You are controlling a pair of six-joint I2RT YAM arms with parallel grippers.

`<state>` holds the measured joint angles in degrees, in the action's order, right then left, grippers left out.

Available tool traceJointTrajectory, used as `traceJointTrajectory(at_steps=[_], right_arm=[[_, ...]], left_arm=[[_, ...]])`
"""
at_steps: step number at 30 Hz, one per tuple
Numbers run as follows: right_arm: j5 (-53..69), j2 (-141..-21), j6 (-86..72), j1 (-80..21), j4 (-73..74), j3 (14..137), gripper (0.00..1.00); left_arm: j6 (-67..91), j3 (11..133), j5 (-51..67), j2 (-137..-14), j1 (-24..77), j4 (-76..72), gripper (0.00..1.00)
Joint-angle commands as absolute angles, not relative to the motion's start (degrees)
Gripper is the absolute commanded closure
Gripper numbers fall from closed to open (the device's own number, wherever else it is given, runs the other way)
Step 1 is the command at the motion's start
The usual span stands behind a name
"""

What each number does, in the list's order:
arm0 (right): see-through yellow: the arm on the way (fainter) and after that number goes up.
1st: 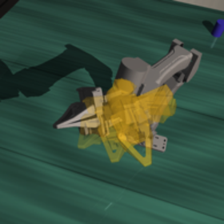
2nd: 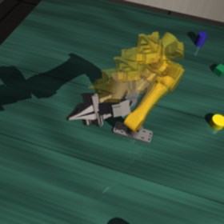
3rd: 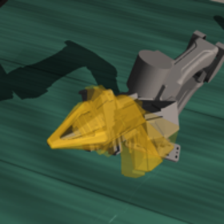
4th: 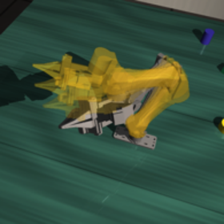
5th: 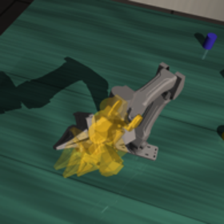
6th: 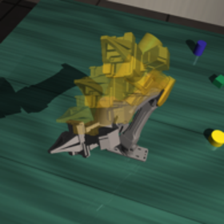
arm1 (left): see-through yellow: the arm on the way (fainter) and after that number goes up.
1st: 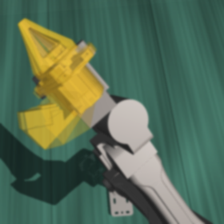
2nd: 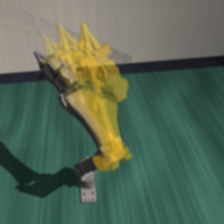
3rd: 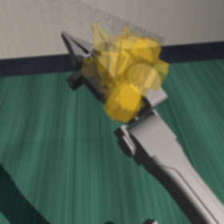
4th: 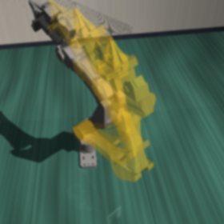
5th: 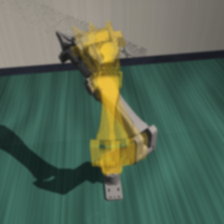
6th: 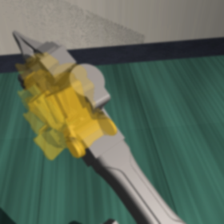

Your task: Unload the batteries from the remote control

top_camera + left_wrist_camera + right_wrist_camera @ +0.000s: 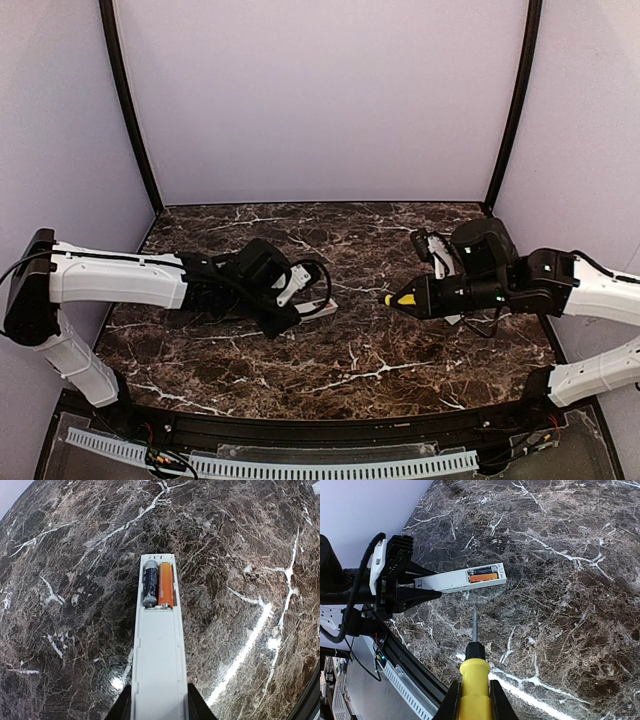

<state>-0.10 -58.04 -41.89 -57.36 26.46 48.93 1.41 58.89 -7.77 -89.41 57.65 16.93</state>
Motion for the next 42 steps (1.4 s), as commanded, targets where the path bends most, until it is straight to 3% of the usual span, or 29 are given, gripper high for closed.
traceJointTrajectory(at_steps=[1, 16, 42], right_arm=[[-1.2, -60.9, -42.1, -58.7, 25.5, 51.3, 1.00], [4.5, -71.5, -41.7, -60.4, 18.8, 54.2, 1.00], [3.2, -81.1, -43.8, -63.3, 17.1, 55.8, 1.00]], left_arm=[[-0.4, 59.6, -4.5, -90.9, 57.9, 19.8, 1.00], [-7.1, 60.4, 5.3, -91.6, 58.2, 21.9, 1.00], [-8.6, 60.7, 4.9, -91.9, 59.1, 22.9, 1.00]])
